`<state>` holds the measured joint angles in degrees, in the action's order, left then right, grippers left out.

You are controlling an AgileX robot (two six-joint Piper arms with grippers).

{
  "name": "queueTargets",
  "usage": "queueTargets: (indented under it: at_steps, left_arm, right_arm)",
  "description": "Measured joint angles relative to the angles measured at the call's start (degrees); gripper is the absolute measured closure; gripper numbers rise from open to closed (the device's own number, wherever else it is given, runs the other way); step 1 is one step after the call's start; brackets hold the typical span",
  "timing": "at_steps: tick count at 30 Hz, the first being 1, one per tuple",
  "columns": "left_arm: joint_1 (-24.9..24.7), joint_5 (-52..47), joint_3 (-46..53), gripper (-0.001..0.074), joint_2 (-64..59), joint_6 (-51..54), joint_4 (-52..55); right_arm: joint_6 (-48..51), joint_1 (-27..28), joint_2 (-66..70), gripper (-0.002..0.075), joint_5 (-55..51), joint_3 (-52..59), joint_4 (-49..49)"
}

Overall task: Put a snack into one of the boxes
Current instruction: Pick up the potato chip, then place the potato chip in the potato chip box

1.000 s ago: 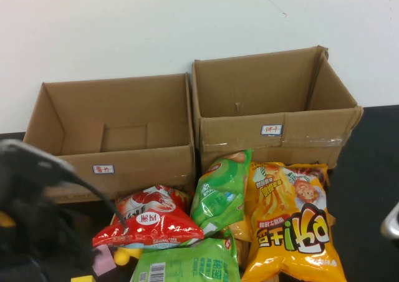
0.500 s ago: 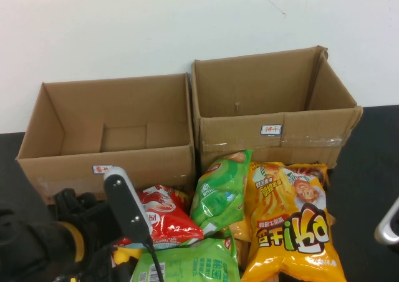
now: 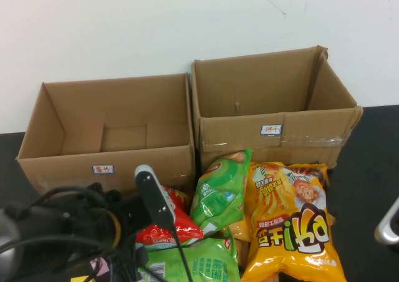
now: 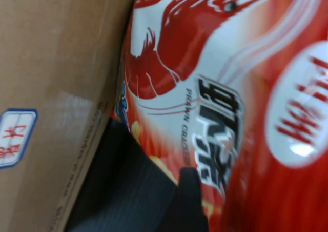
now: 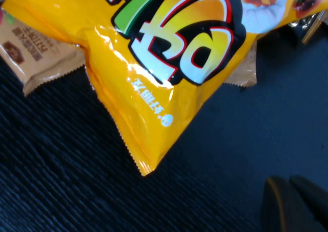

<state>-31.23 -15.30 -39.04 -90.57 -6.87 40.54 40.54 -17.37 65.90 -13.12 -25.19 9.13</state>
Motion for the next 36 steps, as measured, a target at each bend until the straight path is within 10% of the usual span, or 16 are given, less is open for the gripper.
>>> queueTargets:
  at_steps: [12,25,36]
  left_arm:
    - [0.0,-6.2,-4.9,0.0668,-3.5,-4.6,-1.4]
    - [0.0,-15.0,-9.7,0.0716,2.9,-5.3,-8.4]
    - [0.0,-23.5,-25.2,0.0720,17.8,-3.8,-34.1]
  right_arm:
    - [0.0,0.0,0.0,0.0727,-0.5,0.0,1.2]
    - [0.0,0.0,0.0,0.0727,-0.5,0.0,1.8]
    - [0.0,0.0,0.0,0.0727,-0.5,0.0,2.3]
